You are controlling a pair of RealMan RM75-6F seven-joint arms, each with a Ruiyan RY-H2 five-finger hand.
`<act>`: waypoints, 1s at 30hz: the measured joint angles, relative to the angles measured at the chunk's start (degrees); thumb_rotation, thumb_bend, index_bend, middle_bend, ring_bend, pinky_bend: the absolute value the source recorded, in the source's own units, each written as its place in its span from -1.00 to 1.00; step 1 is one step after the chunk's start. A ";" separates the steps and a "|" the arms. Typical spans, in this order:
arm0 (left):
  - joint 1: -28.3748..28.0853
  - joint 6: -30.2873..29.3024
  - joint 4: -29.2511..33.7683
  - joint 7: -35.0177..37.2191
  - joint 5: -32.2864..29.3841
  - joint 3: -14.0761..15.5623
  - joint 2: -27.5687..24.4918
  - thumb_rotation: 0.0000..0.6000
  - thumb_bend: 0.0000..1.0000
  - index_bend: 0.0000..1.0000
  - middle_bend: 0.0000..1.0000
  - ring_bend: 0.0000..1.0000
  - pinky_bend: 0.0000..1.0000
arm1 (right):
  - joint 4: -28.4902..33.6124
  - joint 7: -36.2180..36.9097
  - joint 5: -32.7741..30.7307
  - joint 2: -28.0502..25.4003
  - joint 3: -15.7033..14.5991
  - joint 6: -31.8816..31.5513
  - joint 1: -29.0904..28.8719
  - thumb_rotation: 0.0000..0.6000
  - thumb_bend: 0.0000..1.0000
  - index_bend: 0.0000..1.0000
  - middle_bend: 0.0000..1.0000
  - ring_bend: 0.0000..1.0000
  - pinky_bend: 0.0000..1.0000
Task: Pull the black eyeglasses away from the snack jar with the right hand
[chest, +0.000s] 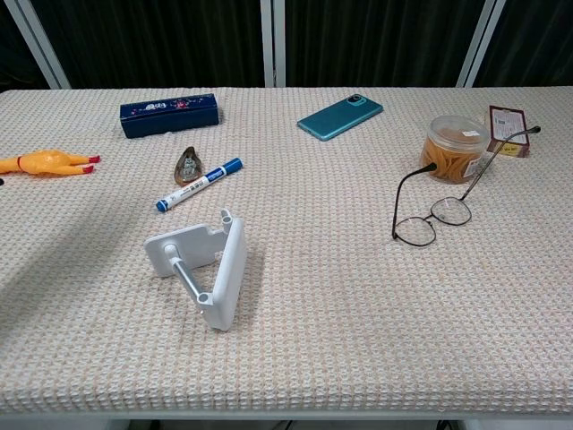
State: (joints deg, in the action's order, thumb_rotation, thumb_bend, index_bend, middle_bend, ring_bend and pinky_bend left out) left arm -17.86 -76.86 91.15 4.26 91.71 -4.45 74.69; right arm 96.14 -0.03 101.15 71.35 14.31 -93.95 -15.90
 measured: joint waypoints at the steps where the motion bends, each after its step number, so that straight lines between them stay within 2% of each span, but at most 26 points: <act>1: -0.02 -0.04 0.08 -0.14 -0.14 -0.02 -0.04 1.00 -1.00 -0.67 -0.66 -0.68 -0.54 | -0.18 0.25 -0.09 0.14 0.02 -0.08 -0.14 1.00 -0.13 -1.00 -1.00 -1.00 -1.00; 12: -0.01 -0.60 0.96 -1.14 -0.93 0.38 -0.60 0.99 -1.00 -0.67 -0.66 -0.68 -0.54 | -1.08 1.14 -1.06 0.49 -0.91 -0.96 -0.14 1.00 -0.13 -1.00 -1.00 -1.00 -1.00; 20: 0.24 -1.80 1.71 -1.67 -0.74 0.55 -1.33 1.00 -1.00 -0.67 -0.66 -0.68 -0.54 | 0.32 -0.81 -2.91 0.57 -1.02 -0.85 0.15 1.00 -0.05 -1.00 -1.00 -1.00 -1.00; 22: 0.47 -2.35 1.89 -1.64 -0.80 0.53 -1.68 1.00 -1.00 -0.67 -0.66 -0.68 -0.54 | 0.31 -0.86 -3.14 0.66 -1.23 -0.82 0.23 1.00 -0.05 -1.00 -0.95 -0.97 -0.99; 23: 0.56 -2.54 1.97 -1.63 -0.85 0.52 -1.88 1.00 -1.00 -0.68 -0.66 -0.68 -0.54 | 0.34 -0.91 -3.29 0.69 -1.26 -0.82 0.28 1.00 -0.05 -1.00 -0.80 -0.81 -0.87; 24: 0.66 -2.66 2.09 -1.64 -0.92 0.53 -2.13 1.00 -1.00 -0.68 -0.66 -0.68 -0.54 | 0.53 -1.04 -3.57 0.65 -1.34 -0.72 0.35 1.00 -0.04 -1.00 -0.53 -0.56 -0.66; 26: 0.73 -2.77 2.30 -1.73 -1.02 0.54 -2.42 1.00 -1.00 -0.68 -0.66 -0.68 -0.54 | 1.13 -1.22 -3.89 0.37 -1.53 -0.36 0.43 1.00 0.07 -1.00 0.33 0.25 0.02; 27: 0.75 -2.87 2.45 -1.82 -1.00 0.55 -2.55 1.00 -1.00 -0.68 -0.66 -0.68 -0.54 | 1.55 -1.34 -4.05 0.01 -1.87 0.27 0.45 1.00 0.16 -1.00 0.62 0.51 0.23; 28: 0.78 -2.99 2.55 -1.92 -0.94 0.56 -2.64 1.00 -1.00 -0.68 -0.66 -0.68 -0.54 | 1.94 -1.58 -4.17 -0.38 -2.21 0.94 0.48 1.00 0.23 -1.00 0.73 0.62 0.32; 30: 0.96 -3.41 2.83 -2.31 -0.78 0.64 -2.91 1.00 -1.00 -0.68 -0.66 -0.68 -0.54 | 2.60 -2.99 -4.34 -1.17 -2.86 2.45 0.56 1.00 0.36 -1.00 0.82 0.72 0.40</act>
State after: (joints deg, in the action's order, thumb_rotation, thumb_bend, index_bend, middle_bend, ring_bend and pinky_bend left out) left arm -16.91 -80.27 93.98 1.95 90.92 -3.80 71.78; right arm 98.74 -3.03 96.81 70.18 11.45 -91.51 -15.34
